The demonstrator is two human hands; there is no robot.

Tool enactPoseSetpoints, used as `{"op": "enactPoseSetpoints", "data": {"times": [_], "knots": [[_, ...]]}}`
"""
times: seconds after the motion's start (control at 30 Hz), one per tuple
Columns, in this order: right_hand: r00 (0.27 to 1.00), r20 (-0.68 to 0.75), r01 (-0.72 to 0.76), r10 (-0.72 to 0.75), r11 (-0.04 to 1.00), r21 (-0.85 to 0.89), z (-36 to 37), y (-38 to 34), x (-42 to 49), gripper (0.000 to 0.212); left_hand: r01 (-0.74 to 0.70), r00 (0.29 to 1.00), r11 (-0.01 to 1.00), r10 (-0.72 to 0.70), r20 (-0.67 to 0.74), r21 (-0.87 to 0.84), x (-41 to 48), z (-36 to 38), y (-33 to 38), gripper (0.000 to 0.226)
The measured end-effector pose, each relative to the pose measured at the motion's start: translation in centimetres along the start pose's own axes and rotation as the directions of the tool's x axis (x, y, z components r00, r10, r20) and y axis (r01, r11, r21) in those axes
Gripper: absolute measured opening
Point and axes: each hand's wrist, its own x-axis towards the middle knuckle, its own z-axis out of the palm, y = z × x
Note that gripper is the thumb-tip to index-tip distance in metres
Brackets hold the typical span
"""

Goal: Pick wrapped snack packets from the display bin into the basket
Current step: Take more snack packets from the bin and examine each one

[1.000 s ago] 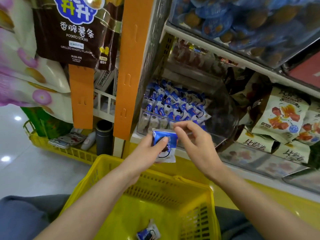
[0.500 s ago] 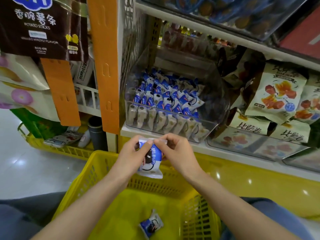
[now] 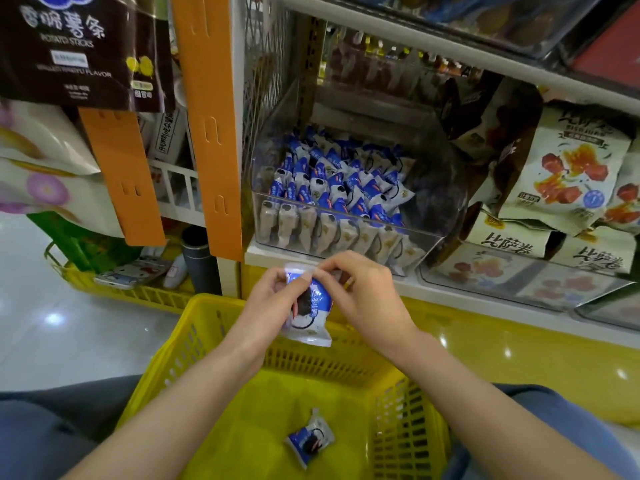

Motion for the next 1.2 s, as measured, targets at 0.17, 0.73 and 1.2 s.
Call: {"op": "enactPoseSetpoints", "data": {"times": [0.17, 0.73, 1.2], "knots": [[0.904, -0.041, -0.373, 0.425, 0.834, 0.407, -0.3, 0.7, 0.8, 0.012, 0.02, 1.0, 1.0, -0.02, 0.007, -0.021, -0.2, 0.2, -0.1, 0.035], [0.938, 0.274, -0.274, 0.21, 0.936, 0.22, 0.6, -0.3, -0.7, 0.048, -0.473, 0.855, 0.758, 0.517, 0.029, 0.45, -0.1, -1.1, 1.1, 0.023], [0.955, 0.139, -0.295, 0.261, 0.871, 0.394, 0.4, -0.5, -0.7, 0.009, -0.321, 0.944, 0.917, 0.33, 0.005, 0.237, 0.1, -0.8, 0.6, 0.02]]}}
